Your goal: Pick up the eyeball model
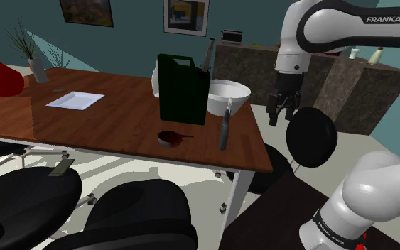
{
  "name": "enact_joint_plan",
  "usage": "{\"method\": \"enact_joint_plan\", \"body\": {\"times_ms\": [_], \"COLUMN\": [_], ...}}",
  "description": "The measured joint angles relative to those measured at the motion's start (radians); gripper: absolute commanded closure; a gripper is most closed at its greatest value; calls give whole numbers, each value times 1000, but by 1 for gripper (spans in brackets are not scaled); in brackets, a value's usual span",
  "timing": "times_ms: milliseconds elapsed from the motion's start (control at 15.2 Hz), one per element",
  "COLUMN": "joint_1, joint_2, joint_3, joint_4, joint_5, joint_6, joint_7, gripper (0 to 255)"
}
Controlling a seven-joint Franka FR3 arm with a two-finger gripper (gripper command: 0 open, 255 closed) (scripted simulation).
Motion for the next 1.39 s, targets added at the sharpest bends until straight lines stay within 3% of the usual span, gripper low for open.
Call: {"method": "enact_joint_plan", "body": {"times_ms": [132,594,990,1386], "joint_1": [1,8,10,2], "joint_2": [12,156,336,534], "joint_3": [6,73,139,188], "joint_4": [-5,-32,21,107], "joint_5": [6,57,79,54], "joint_6": [21,274,484,676], "joint_7": [7,87,174,259], "gripper": [0,0,0,0]}}
